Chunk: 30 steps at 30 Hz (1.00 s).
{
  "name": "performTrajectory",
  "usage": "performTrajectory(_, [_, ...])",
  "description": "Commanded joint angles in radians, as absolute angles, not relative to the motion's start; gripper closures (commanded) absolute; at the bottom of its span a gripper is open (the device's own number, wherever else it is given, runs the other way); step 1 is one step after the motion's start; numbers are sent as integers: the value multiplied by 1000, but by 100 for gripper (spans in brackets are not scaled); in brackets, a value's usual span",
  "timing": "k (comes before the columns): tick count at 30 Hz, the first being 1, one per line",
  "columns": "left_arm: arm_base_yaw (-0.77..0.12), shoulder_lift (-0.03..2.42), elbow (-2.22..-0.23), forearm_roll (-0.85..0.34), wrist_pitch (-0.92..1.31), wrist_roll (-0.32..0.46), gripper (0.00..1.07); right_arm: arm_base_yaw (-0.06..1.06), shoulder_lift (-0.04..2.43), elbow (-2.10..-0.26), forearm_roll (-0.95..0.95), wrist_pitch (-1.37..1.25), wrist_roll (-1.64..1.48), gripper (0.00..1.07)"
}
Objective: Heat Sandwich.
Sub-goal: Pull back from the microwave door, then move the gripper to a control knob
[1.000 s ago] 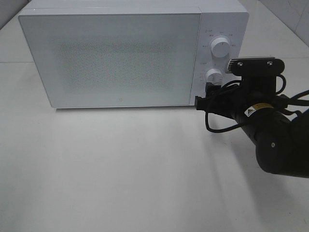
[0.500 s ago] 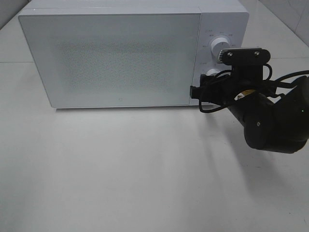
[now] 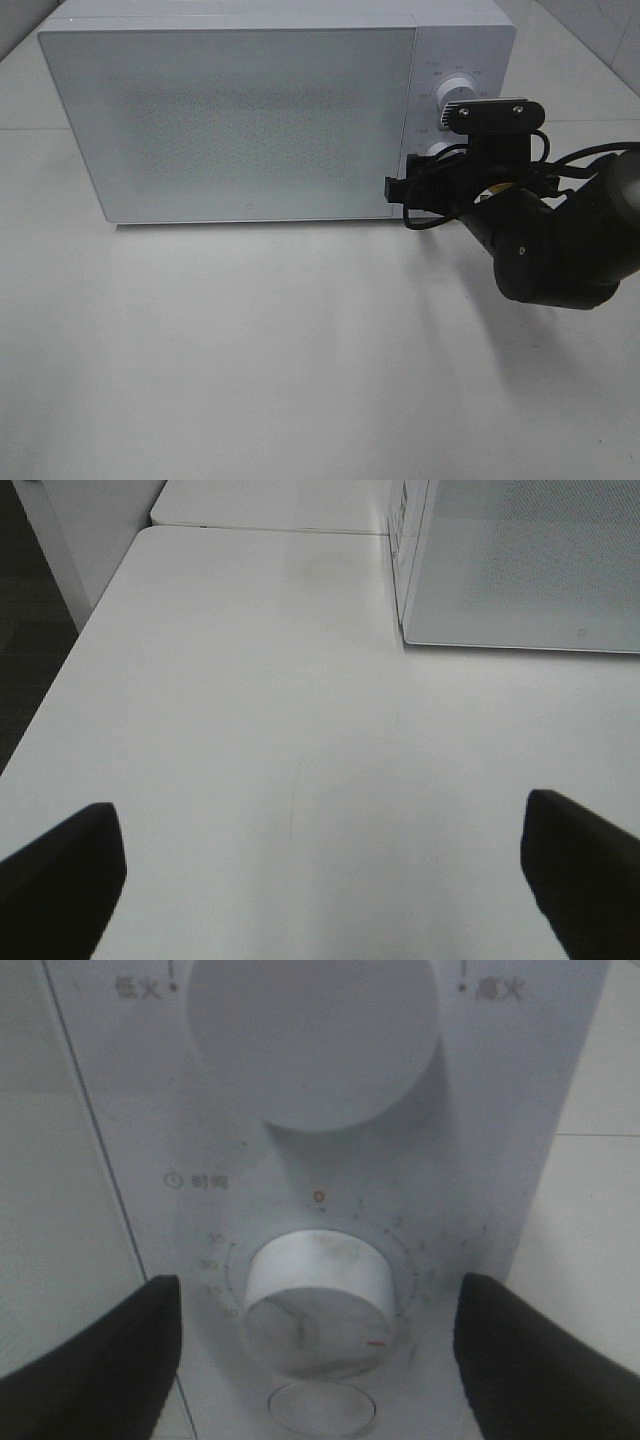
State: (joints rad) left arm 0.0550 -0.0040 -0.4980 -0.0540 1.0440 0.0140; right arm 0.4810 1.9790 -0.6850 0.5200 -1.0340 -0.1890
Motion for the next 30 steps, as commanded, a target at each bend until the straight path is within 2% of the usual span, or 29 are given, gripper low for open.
performTrajectory(1, [58,-32,-495,-63,1035,14,5,476,1977,-694,509,-1036,-199,40])
performTrajectory(3, [58,-32,-495,-63,1035,14,5,476,1977,-694,509,-1036,-200,48])
performTrajectory(4, [58,-32,-495,-63,1035,14,5,476,1977,-694,509,-1037,-200,58])
performTrajectory(6, [58,-32,-495,-63,1035,14,5,476,1977,-694,509,-1040,-205,62])
performTrajectory(8, [58,-32,-495,-63,1035,14,5,476,1977,-694,511,-1050,-215,72])
performTrajectory(9, [58,-32,-495,-63,1035,14,5,476,1977,-694,514,-1061,-225,81])
performTrajectory(13, [58,-32,-495,-63,1035,14,5,476,1977,-694,535,-1069,-225,92])
performTrajectory(30, [58,-32,-495,-63,1035,14,5,476,1977,-694,535,-1075,-207,92])
